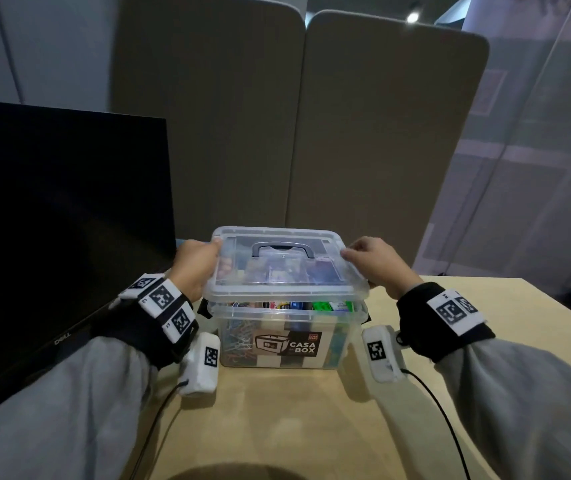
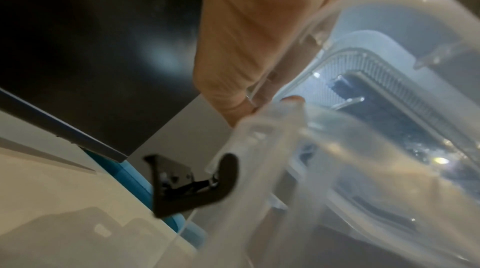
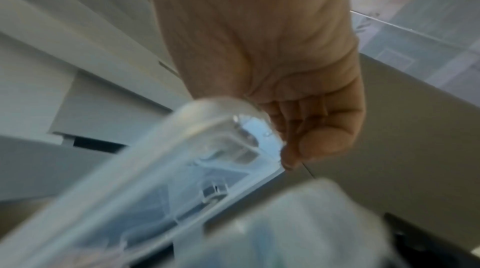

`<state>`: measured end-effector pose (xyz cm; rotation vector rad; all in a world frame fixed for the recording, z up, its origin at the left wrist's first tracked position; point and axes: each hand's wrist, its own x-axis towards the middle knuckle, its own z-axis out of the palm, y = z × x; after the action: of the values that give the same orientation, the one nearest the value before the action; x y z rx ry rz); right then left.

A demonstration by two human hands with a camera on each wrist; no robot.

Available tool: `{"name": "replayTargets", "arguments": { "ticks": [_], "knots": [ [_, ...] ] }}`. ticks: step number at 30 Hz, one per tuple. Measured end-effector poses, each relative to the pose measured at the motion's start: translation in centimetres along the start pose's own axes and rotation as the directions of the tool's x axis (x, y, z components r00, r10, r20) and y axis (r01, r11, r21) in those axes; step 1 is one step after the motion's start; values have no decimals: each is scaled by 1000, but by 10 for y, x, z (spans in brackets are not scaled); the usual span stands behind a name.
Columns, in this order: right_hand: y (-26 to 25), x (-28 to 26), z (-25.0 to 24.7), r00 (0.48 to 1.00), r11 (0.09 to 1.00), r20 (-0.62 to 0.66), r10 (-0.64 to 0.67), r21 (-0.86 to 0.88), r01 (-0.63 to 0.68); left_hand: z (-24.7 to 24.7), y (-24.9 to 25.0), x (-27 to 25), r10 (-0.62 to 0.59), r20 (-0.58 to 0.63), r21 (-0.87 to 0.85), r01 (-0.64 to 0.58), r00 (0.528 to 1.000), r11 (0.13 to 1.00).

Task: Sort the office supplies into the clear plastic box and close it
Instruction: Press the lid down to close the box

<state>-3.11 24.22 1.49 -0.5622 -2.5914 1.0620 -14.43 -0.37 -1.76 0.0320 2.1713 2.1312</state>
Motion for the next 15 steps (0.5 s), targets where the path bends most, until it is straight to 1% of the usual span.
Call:
{"name": "replayTargets", "arguments": {
  "ticks": [1,2,3,5,6,9,13,15],
  "knots": [
    [3,0,1,1000,999,-17,8,-52,-8,3,1,-2,13,-3,23,-13,1000,1000],
    [6,0,3,999,995,-29,16,-97,-19,5,2,-3,45,-20,82,-43,999,996],
    [9,1,4,999,989,-40,19,-142,-25,6,3,-4,95,-46,178,-86,994,980],
    [16,3,7,999,972,-52,15,-235,-27,9,4,-7,221,-85,402,-169,972,900],
    [18,3,9,998,962,-54,10,-271,-25,9,4,-6,255,-85,481,-185,963,857],
    [24,6,16,997,930,-70,-16,-368,-11,9,-2,0,261,-54,631,-170,964,757],
    [30,12,27,991,923,-127,-41,-384,-11,6,-17,8,285,-22,763,-168,958,624],
    [31,15,30,987,913,-152,-56,-407,-11,7,-23,8,298,-14,796,-170,955,581]
  ]
}}
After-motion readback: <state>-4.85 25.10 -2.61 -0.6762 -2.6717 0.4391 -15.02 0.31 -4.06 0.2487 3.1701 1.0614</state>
